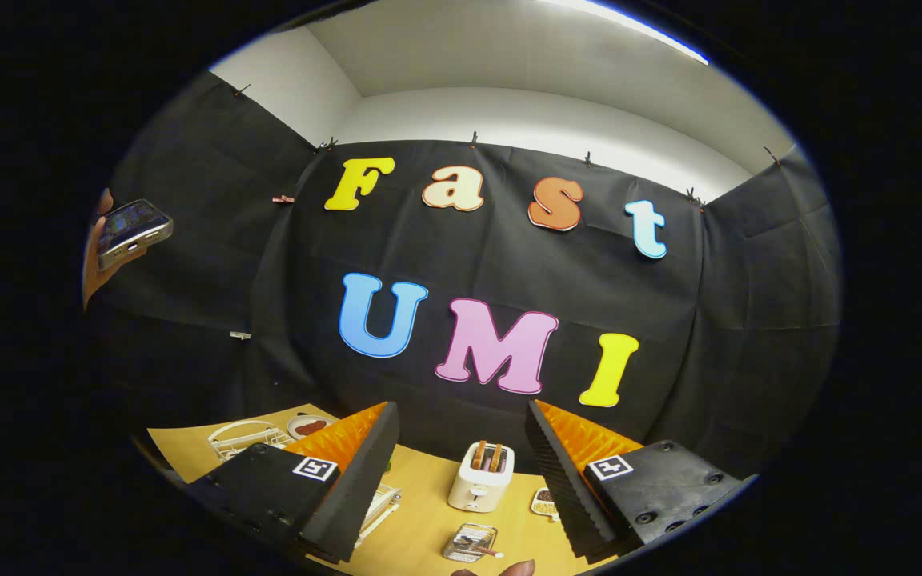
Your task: Take the plate from the dish rack, then take the spoon from the basket and place it into the plate.
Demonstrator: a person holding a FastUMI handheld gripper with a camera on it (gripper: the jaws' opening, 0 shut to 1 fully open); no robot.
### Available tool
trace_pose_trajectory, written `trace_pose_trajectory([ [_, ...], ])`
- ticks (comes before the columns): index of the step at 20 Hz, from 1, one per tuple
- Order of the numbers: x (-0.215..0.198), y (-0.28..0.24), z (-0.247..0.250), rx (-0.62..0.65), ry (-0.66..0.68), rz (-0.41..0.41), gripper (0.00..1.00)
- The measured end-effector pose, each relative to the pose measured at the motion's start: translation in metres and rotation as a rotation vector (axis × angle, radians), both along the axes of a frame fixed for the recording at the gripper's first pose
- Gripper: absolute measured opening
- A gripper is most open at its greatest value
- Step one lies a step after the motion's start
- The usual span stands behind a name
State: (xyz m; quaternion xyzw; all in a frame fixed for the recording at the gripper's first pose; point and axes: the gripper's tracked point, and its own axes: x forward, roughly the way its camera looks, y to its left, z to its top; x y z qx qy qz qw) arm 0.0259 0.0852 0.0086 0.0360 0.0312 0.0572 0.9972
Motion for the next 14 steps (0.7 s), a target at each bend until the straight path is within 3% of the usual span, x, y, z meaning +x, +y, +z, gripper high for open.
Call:
trace_pose_trajectory([
  [8, 0.048, 0.09, -0.016, 0.019, 0.131, 0.113, 0.97],
  [14, 0.08, 0.159, -0.06, 0.113, 0.332, 0.166, 0.98],
])
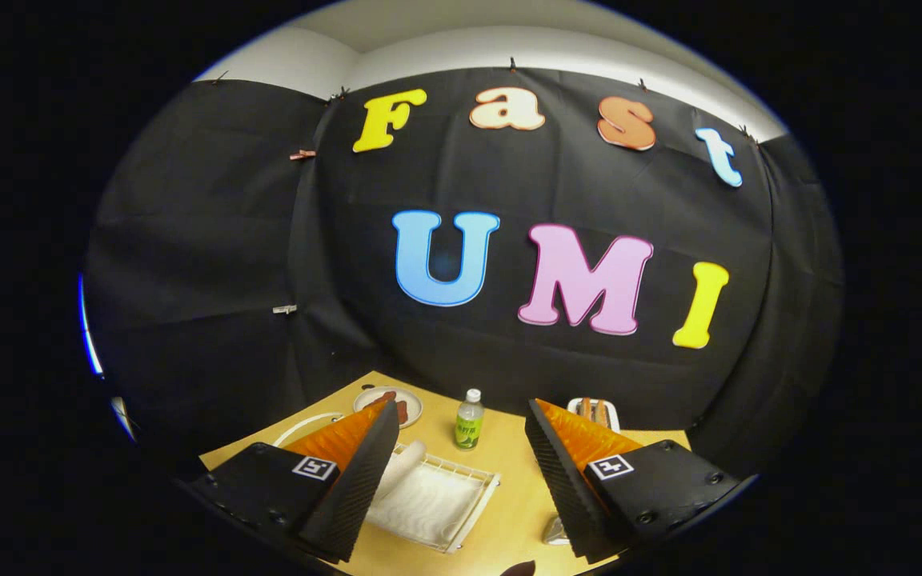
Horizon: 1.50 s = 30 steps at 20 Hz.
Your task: Take the plate from the dish rack, then take the spoon from the basket and place it into the plate.
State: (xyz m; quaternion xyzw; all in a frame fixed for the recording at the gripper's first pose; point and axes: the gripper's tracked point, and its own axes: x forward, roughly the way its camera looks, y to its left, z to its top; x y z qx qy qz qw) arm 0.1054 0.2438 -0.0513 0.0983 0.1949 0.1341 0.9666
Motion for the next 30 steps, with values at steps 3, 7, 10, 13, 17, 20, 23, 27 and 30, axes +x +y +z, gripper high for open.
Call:
trace_pose_trajectory([
  [3, 0.015, 0.027, -0.024, 0.033, 0.092, 0.001, 0.98],
  [7, 0.026, 0.061, -0.062, 0.03, 0.2, 0.014, 0.98],
  [10, 0.03, 0.084, -0.098, 0.007, 0.297, 0.014, 0.98],
  [13, 0.025, 0.104, -0.148, -0.034, 0.436, 0.0, 0.98],
  [17, 0.026, 0.129, -0.203, -0.068, 0.581, -0.011, 0.98],
  [20, 0.025, 0.137, -0.232, -0.091, 0.656, -0.071, 0.88],
  [23, 0.024, 0.137, -0.247, -0.138, 0.697, -0.11, 0.68],
  [27, 0.022, 0.136, -0.255, -0.17, 0.747, -0.177, 0.42],
  [30, 0.025, 0.135, -0.244, -0.185, 0.734, -0.211, 0.34],
])
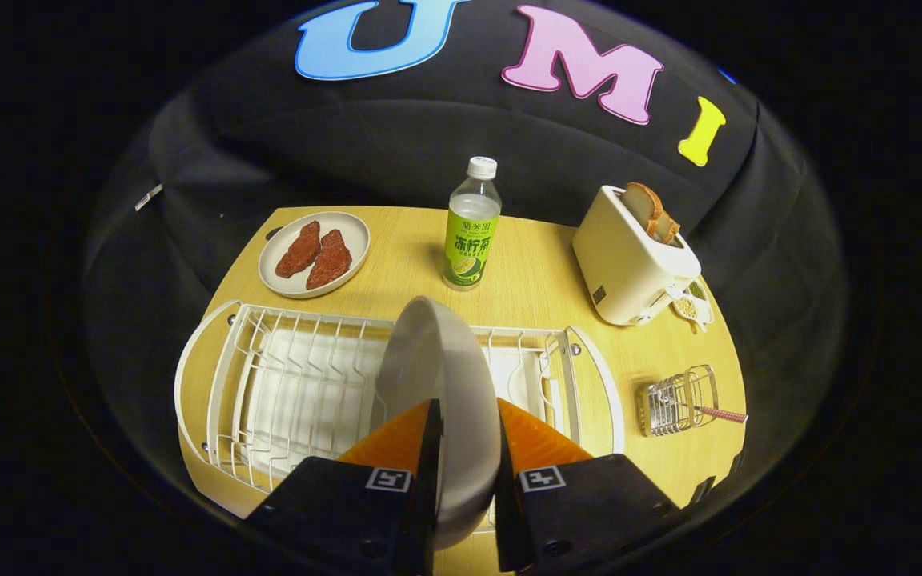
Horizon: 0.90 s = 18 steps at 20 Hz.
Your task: Take the plate from the dish rack, then take the spoon from the basket and place it into the plate.
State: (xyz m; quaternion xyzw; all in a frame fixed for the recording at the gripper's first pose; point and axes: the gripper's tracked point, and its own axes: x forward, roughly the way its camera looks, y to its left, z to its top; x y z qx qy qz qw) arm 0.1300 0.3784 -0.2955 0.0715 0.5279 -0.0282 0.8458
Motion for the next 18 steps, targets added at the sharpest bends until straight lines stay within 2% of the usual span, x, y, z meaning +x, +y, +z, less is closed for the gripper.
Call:
trace_pose_trajectory([
  [5, 0.022, -0.015, 0.03, -0.118, -0.096, 0.027, 0.31],
  [8, 0.032, -0.027, 0.048, -0.134, -0.155, 0.016, 0.3],
  [13, 0.034, -0.06, 0.081, -0.049, -0.235, -0.043, 0.3],
  [18, 0.018, -0.112, 0.13, 0.053, -0.355, -0.048, 0.3],
])
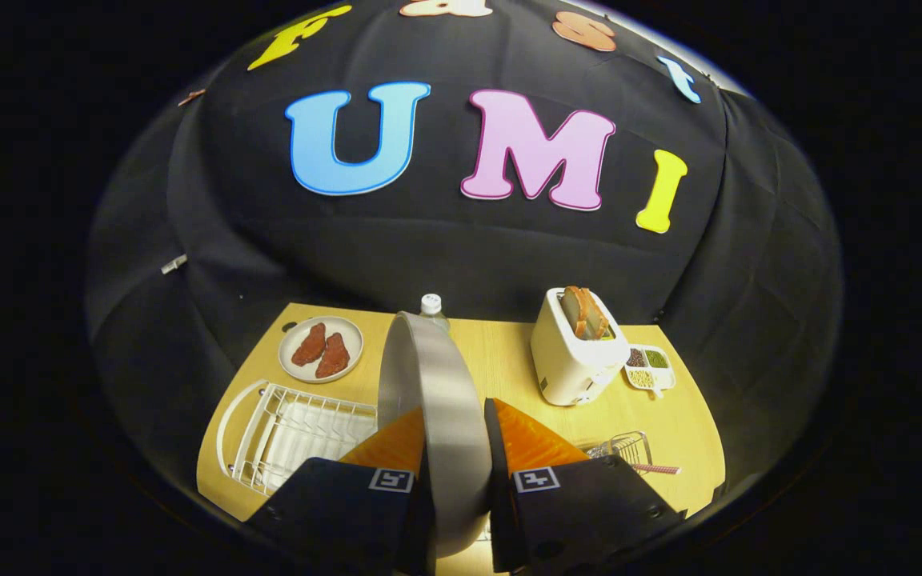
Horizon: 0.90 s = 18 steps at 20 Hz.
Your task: Take the plate from the dish rack, then take the spoon from the basket and place it into the plate.
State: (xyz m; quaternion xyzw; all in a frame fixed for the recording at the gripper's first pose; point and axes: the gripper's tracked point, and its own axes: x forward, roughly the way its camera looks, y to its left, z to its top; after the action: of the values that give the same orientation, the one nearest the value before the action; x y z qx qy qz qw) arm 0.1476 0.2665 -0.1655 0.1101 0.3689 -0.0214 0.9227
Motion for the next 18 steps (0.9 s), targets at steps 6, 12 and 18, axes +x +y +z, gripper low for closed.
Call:
trace_pose_trajectory([
  [6, -0.049, -0.083, 0.027, 0.095, -0.046, -0.006, 0.3],
  [12, -0.126, -0.148, -0.004, 0.166, 0.04, -0.01, 0.3],
  [18, -0.215, -0.159, -0.082, 0.314, 0.213, -0.018, 0.3],
])
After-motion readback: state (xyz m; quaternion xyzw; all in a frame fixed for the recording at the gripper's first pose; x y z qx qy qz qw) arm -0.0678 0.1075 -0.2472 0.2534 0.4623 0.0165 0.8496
